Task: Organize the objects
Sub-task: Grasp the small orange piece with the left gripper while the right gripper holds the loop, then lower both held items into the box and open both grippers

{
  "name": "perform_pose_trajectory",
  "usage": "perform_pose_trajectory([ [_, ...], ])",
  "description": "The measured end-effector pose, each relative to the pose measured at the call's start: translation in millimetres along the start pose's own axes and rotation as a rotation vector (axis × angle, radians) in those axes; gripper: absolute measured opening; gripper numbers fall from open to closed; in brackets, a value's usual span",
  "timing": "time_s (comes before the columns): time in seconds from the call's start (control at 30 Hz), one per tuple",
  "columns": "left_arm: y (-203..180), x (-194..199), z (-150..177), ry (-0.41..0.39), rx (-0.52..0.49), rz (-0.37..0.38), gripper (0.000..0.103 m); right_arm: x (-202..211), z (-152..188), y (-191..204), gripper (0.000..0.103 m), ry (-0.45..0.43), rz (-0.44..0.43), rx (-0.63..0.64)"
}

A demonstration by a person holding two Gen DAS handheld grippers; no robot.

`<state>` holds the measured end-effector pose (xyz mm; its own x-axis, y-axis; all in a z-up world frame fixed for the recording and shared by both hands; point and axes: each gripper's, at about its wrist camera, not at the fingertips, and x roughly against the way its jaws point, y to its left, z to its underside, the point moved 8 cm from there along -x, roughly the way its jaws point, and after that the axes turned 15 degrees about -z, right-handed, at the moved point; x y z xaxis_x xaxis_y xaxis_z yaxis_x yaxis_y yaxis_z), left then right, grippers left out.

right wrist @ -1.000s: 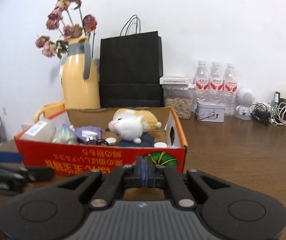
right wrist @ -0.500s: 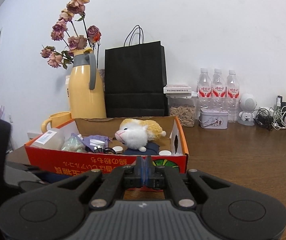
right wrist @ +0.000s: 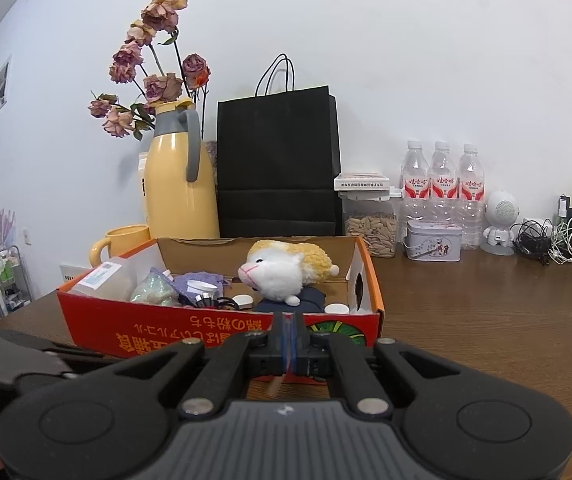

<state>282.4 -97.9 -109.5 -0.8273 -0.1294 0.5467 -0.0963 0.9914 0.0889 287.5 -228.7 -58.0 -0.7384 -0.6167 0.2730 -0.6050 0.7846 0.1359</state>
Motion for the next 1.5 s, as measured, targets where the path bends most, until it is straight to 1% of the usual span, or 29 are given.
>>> perform_pose_trajectory([
  [0.17,10.5,27.0,-1.9,-0.063,0.02,0.004,0.012,1.3,-1.6,2.4,0.001,-0.009,-0.004,0.009],
  [0.27,21.2,43.2,-8.6,-0.107,0.042,0.007,0.012,2.0,-5.1,6.9,0.001,-0.022,-0.016,0.025],
  [0.47,47.4,62.0,-46.7,-0.211,0.08,-0.022,0.012,-4.1,-27.8,25.2,0.001,-0.043,-0.053,0.082],
  [0.6,65.1,63.2,-77.8,-0.272,0.101,-0.051,0.012,-17.6,-55.3,45.1,0.001,-0.065,-0.082,0.147],
  [0.67,73.1,60.1,-89.8,-0.288,0.116,-0.062,0.012,-27.4,-69.7,54.8,0.001,-0.076,-0.097,0.17],
  [0.83,95.2,45.5,-117.3,-0.309,0.177,-0.074,0.012,-56.5,-99.4,65.4,0.001,-0.103,-0.117,0.167],
  [0.9,102.0,37.6,-126.0,-0.312,0.195,-0.079,0.012,-70.8,-105.8,61.8,0.001,-0.102,-0.116,0.148],
  [1.0,108.2,17.0,-135.7,-0.291,0.206,-0.086,0.012,-97.2,-105.6,52.3,0.001,-0.073,-0.126,0.105],
  [1.13,111.3,-16.4,-136.3,-0.227,0.225,-0.079,0.012,-131.9,-93.2,38.9,0.001,-0.021,-0.129,0.072],
  [1.27,115.0,-40.6,-131.8,-0.174,0.209,-0.079,0.012,-157.4,-77.8,24.2,0.002,0.05,-0.139,0.051],
  [1.33,112.5,-49.2,-127.5,-0.152,0.183,-0.082,0.013,-164.6,-70.0,19.9,0.004,0.089,-0.135,0.055],
  [1.37,111.8,-52.4,-124.5,-0.142,0.175,-0.092,0.018,-166.4,-66.8,18.0,0.007,0.103,-0.129,0.055],
  [1.4,112.4,-54.5,-122.1,-0.135,0.171,-0.11,0.036,-166.8,-63.6,14.8,0.015,0.114,-0.118,0.05],
  [1.43,113.4,-55.6,-120.2,-0.131,0.171,-0.126,0.049,-166.0,-60.4,10.6,0.022,0.126,-0.101,0.041],
  [1.47,114.7,-55.2,-119.9,-0.137,0.178,-0.135,0.075,-164.8,-58.5,6.3,0.044,0.135,-0.086,0.032],
  [1.5,115.8,-52.5,-120.1,-0.154,0.188,-0.149,0.098,-162.9,-57.5,2.6,0.063,0.137,-0.08,0.022],
])
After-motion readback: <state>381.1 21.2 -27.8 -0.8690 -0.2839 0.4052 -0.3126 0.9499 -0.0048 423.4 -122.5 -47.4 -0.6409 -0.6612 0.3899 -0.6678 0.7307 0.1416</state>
